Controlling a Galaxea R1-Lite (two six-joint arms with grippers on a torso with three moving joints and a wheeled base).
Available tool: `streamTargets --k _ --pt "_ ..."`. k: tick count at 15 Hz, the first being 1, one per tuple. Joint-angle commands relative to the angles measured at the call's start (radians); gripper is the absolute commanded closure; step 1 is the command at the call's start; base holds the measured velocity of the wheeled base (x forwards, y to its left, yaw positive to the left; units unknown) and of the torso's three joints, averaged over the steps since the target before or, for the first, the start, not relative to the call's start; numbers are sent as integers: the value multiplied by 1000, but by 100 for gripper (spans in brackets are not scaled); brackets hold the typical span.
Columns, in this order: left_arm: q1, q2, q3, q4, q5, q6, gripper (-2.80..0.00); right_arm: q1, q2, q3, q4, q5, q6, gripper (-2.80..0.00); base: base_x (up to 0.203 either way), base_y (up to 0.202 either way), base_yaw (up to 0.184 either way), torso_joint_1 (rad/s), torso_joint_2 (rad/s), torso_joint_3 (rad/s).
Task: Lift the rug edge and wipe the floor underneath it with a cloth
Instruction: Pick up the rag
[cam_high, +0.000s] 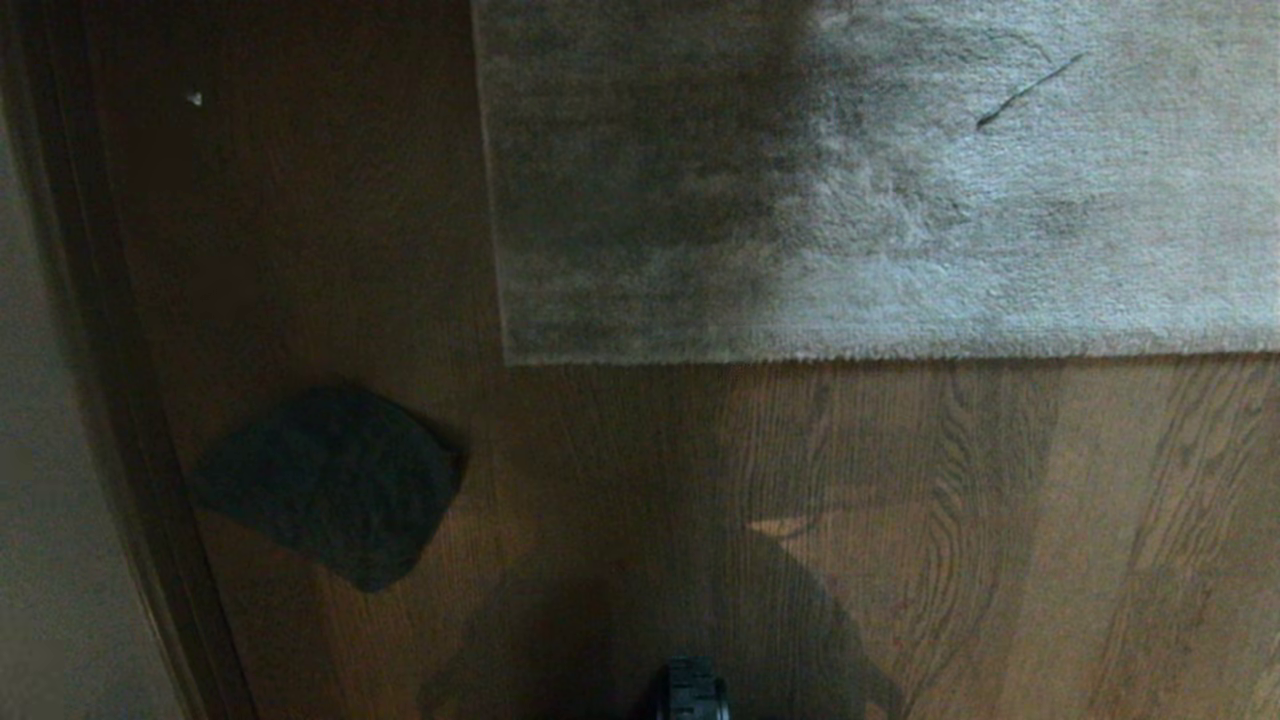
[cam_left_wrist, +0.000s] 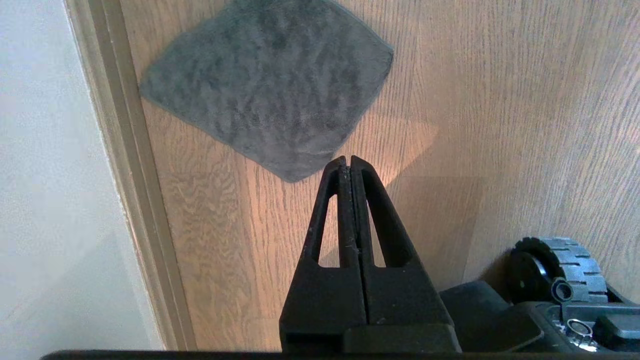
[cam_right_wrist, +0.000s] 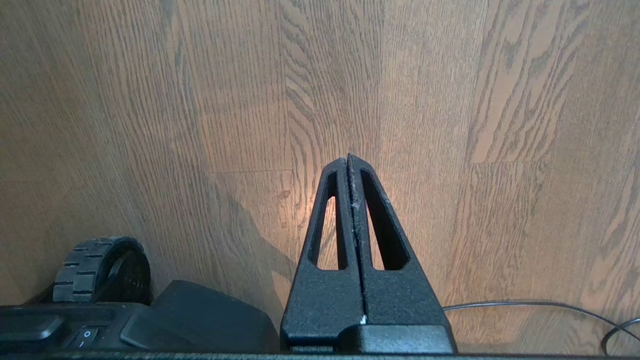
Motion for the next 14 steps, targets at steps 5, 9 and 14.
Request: streamTargets --k 5,9,14 --pt "0 0 0 1 0 0 0 0 0 0 0 -1 0 0 0 0 0 0 0 0" --pt "0 0 0 0 0 0 0 0 0 0 0 -1 0 0 0 0 0 0 0 0" --pt "0 0 0 0 3 -2 0 0 0 0 0 0 0 0 0 0 0 0 0 0"
